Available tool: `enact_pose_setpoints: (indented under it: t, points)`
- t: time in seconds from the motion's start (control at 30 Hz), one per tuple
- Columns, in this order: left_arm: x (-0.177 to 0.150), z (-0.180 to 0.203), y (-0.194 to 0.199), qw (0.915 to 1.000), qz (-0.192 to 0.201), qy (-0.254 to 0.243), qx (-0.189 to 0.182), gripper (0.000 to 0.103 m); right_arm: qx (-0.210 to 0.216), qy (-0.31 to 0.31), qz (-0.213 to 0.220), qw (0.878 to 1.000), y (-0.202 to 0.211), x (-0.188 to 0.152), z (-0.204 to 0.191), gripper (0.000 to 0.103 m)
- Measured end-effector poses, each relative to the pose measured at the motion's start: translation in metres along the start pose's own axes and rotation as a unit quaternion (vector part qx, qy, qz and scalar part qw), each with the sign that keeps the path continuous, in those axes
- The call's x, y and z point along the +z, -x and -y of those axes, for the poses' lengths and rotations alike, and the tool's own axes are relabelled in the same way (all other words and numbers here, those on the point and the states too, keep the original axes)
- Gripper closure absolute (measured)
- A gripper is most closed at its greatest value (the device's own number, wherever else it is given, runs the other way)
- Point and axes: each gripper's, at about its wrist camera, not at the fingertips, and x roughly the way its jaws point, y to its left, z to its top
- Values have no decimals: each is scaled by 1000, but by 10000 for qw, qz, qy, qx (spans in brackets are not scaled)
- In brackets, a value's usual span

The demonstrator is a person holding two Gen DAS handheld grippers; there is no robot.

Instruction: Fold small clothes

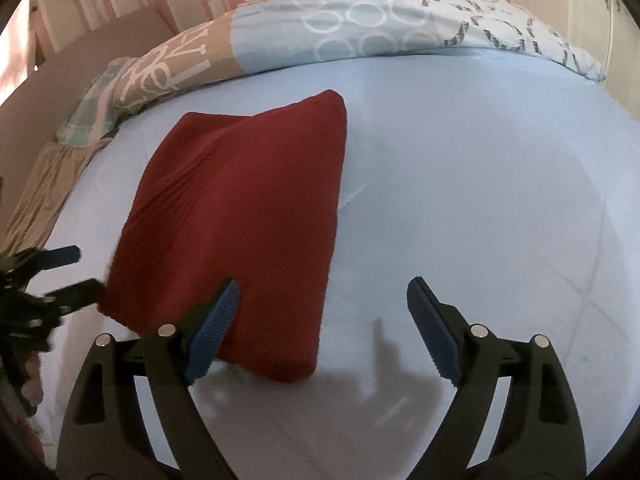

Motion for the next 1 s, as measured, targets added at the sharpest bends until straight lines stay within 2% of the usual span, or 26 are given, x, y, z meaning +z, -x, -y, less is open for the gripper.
enact_pose_setpoints:
  t: [0.1, 0.27, 0.33, 0.4, 0.63, 0.83, 1.0]
  points:
    - [5, 14, 5, 9997, 95, -226, 67, 2, -102, 132, 31, 9999, 0, 1, -3, 17]
    - [4, 20, -37, 9986, -335, -319, 253, 2, -118, 189, 27, 9997, -2, 0, -6, 17]
    - [2, 18, -50, 9985, -416, -248, 245, 2, -115, 237, 16, 9997, -3, 0, -7, 17]
    - [-3, 17, -60, 9976, -472, -263, 423, 2, -78, 292, 10, 9995, -4, 0, -7, 17]
    - [-11, -8, -86, 9966, -705, 385, -205, 1, 231, 194, -142, 9994, -15, 4, -5, 16]
    - [-2, 11, -92, 9973, -727, -1, -38, 1, 411, 107, -304, 9986, -31, 7, -5, 15]
    - [0, 11, -98, 9972, -741, 37, -77, 1, 606, 3, -465, 9971, -46, 9, -6, 12]
